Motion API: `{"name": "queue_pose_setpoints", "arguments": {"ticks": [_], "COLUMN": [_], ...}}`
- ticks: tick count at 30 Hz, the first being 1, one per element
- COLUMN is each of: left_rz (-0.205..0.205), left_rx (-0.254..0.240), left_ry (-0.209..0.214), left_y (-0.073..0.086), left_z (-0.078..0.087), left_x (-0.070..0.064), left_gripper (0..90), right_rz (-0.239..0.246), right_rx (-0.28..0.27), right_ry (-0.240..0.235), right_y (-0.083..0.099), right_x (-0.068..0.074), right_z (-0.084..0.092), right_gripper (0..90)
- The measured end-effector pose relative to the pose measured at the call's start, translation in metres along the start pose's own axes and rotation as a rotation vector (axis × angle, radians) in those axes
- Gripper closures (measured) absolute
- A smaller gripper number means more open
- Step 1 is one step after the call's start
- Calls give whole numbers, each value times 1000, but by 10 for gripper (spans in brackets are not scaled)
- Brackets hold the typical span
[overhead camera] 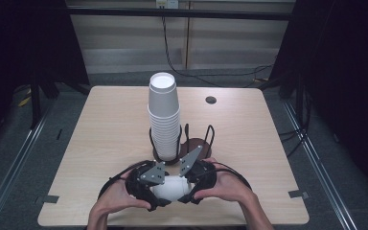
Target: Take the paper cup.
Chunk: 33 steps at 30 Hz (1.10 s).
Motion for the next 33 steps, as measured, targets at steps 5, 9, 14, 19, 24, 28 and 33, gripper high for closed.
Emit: {"name": "queue_pose_setpoints", "arguments": {"ticks": [5, 9, 14, 19, 24, 28, 33], "left_rz": [12, 10, 29, 37, 64, 70, 88], "left_rx": [-24, -37, -96, -127, -185, -211, -265], "left_ry": [4, 3, -4, -12, -7, -21, -22], "left_y": [-1, -1, -1, -2, -3, -2, -2], "left_z": [2, 4, 8, 12, 18, 22, 28], "left_x": [1, 1, 4, 5, 5, 6, 8], "left_gripper": [148, 148, 153, 158, 157, 157, 157], "right_rz": [-3, -10, -26, -30, -44, -51, -67], "right_rx": [-8, -12, -18, -28, -30, -34, -42], "right_ry": [1, 1, -1, 6, 14, 20, 34], "right_y": [0, 0, 2, 2, 6, 9, 12], "right_x": [0, 1, 0, -1, -2, -3, -4], "right_z": [1, 2, 4, 5, 7, 8, 11], "right_gripper": [251, 251, 250, 250, 250, 250, 250]}}
Point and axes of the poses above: each handheld gripper's, and its own axes: z roughly backward along the jaws, y roughly out of its underside, x roughly to its left, the point moved 5 cm from there along -z, roughly forward along the jaws, and after that the axes turned 6 degrees about -y, right-handed, at the moved point
